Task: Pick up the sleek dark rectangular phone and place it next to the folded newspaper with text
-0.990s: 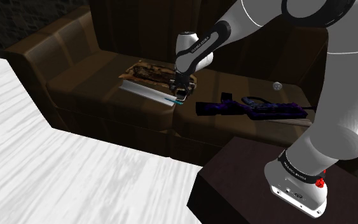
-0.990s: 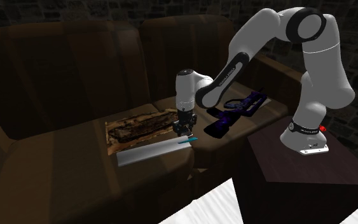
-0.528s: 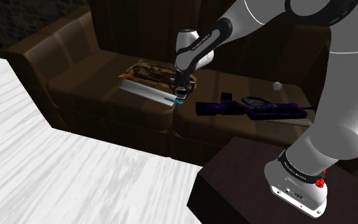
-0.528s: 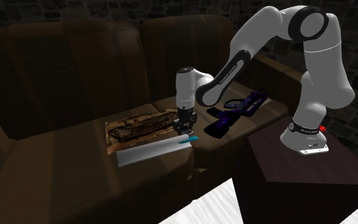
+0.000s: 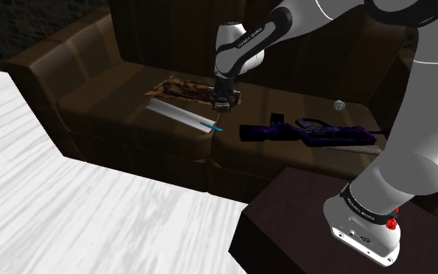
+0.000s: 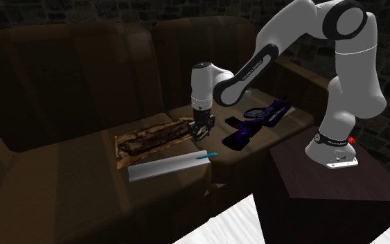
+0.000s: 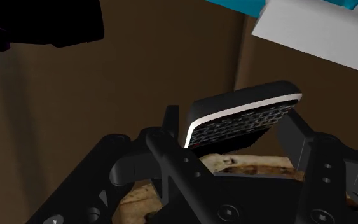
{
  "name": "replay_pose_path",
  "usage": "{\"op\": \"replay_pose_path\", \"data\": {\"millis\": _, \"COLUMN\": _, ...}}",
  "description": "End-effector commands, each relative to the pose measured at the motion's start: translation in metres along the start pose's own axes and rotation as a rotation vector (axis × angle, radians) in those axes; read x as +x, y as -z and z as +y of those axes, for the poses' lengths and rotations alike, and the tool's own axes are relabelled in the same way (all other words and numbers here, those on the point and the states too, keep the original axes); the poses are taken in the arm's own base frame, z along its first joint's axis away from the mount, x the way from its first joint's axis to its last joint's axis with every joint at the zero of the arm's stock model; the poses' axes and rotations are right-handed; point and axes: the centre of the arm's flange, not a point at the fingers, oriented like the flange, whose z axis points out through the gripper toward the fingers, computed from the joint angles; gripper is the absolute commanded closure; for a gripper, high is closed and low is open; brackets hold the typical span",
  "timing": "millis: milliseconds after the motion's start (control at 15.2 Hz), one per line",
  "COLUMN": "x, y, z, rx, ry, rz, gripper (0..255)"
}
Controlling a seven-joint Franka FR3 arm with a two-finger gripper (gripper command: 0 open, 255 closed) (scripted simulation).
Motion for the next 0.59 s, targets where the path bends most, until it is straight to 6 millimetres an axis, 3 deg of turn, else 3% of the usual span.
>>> {"op": "replay_pose_path", "data": {"millis": 0, "x": -0.001, "y": 0.010, "z": 0.000, "rx": 0.000, "ry": 0.000, "rz": 0.000, "gripper": 255}}
{"op": "replay_pose_path", "data": {"millis": 462, "x": -0.001, "y": 0.043, "z": 0.000, "rx": 0.000, "ry": 0.000, "rz": 0.000, "gripper": 255}}
{"op": "replay_pose_path", "data": {"millis": 528, "x": 0.000, "y": 0.043, "z": 0.013, "rx": 0.000, "ry": 0.000, "rz": 0.000, "gripper": 255}}
